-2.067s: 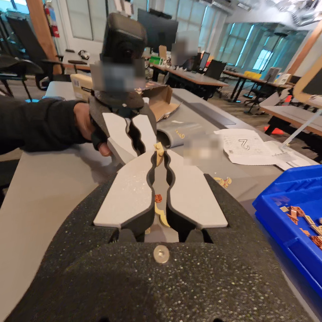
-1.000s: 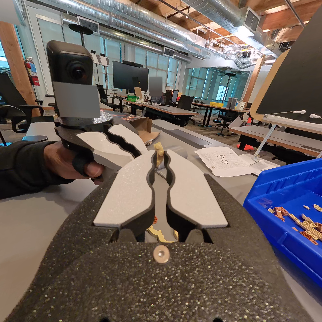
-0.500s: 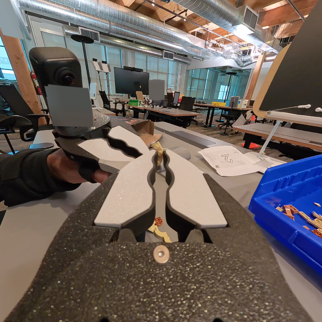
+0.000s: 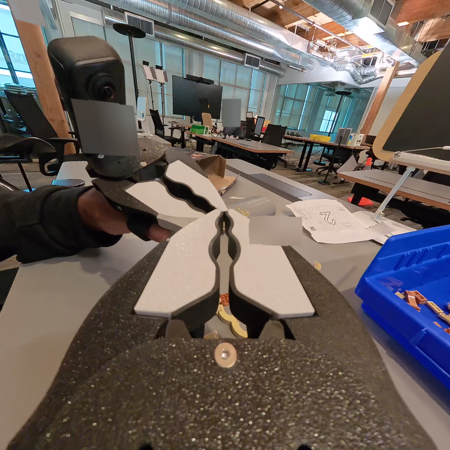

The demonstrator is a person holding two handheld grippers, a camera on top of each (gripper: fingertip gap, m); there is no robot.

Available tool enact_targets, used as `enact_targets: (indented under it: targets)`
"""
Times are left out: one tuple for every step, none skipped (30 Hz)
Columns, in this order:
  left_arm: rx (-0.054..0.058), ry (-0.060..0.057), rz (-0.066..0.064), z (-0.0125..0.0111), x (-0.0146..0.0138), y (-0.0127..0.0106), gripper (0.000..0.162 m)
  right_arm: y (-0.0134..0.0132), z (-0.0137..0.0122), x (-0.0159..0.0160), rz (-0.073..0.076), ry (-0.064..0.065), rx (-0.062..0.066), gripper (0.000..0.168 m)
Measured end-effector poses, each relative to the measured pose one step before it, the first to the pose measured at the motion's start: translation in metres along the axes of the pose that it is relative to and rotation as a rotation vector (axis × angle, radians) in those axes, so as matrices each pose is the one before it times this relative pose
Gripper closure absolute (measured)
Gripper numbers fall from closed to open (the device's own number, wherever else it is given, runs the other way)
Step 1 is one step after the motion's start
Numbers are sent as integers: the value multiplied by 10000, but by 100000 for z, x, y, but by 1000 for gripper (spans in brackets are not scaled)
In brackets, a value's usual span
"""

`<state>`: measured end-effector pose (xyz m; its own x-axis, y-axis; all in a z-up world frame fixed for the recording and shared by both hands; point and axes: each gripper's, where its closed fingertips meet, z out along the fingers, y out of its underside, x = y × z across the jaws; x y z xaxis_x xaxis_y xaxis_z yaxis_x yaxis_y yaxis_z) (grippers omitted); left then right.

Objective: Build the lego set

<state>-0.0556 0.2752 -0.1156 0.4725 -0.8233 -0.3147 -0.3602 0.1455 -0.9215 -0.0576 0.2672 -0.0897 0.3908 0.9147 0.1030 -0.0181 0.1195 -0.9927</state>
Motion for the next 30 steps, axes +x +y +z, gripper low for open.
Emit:
enact_targets:
  targets:
    - [-220, -82, 36, -60, -250, 408, 154, 3, -60, 152, 4, 28, -33, 168]
    - [-181, -113, -20, -174, -393, 370, 154, -6, -69, 223, 9, 40, -38, 168]
    - [-127, -104, -138, -309, -519, 331, 154, 78, -56, 255, 15, 29, -111, 168]
    - [-135, -47, -257, -360, -592, 395, 154, 153, -12, 245, 19, -7, -164, 168]
    - [-192, 68, -327, -391, -547, 550, 154, 226, 26, 230, 28, -30, -211, 168]
    - [-262, 49, -362, -393, -646, 712, 154, 275, 63, 276, 34, -13, -235, 168]
    - [-348, -62, -410, -391, -832, 843, 154, 301, 99, 239, 33, -42, -245, 168]
    - [-340, -25, -380, -367, -800, 800, 154, 422, 202, 219, 32, -67, -343, 168]
    - [-272, -21, -346, -328, -740, 662, 154, 481, 260, 291, -6, -8, -403, 168]
    - [-186, -31, -320, -283, -667, 520, 154, 573, 351, 328, -74, 36, -498, 167]
    - [-203, 124, -267, -139, -341, 514, 154, 715, 486, 254, -129, -9, -652, 166]
    - [-269, 230, -238, 20, -75, 562, 154, 730, 594, 156, -167, -73, -736, 164]
    - [-203, 151, -202, 150, -47, 431, 154, 651, 688, 191, -205, -55, -747, 162]
    - [-81, 109, -105, 228, 47, 232, 154, 599, 781, 244, -227, -44, -770, 159]
    - [-32, 100, -24, 269, 135, 140, 154, 404, 839, 355, -230, -22, -685, 157]
    - [-73, 48, 7, 278, 85, 171, 154, 205, 866, 484, -236, 52, -527, 155]
    - [-114, -27, 43, 253, -4, 231, 154, 216, 953, 475, -226, 27, -516, 153]
    - [-101, -83, 88, 205, -97, 221, 154, 308, 1062, 255, -212, -131, -570, 149]
    - [-78, -114, 115, 152, -146, 182, 154, 310, 1107, 276, -191, -131, -559, 144]
    - [-60, -113, 108, 93, -155, 155, 154, 258, 1080, 461, -169, -14, -491, 139]
    - [-28, -87, 71, 53, -142, 107, 154, 218, 1011, 506, -128, 31, -421, 135]
    - [19, -55, 30, -4, -112, 34, 154, 74, 899, 439, -76, -3, -280, 130]
    - [44, -20, -19, -25, -79, -6, 154, -72, 748, 290, -9, -57, -104, 126]
    - [27, 6, -54, -14, -48, -9, 154, -60, 638, 171, 73, -115, -61, 123]
    - [22, 15, -34, -36, -15, -29, 154, -7, 541, 82, 122, -157, -59, 121]
    - [22, -3, -2, -37, -29, -53, 154, -42, 441, 42, 131, -158, -17, 121]
    - [29, -13, 15, -47, -24, -67, 154, -39, 348, 60, 116, -130, 14, 120]
    - [28, 5, 6, -40, 12, -71, 154, -111, 266, 50, 122, -130, 58, 121]
    - [34, 10, -10, -43, 24, -74, 154, -82, 182, 127, 162, -95, 26, 121]
    - [32, 16, -6, -38, 34, -75, 154, -53, 135, 137, 151, -81, -7, 122]
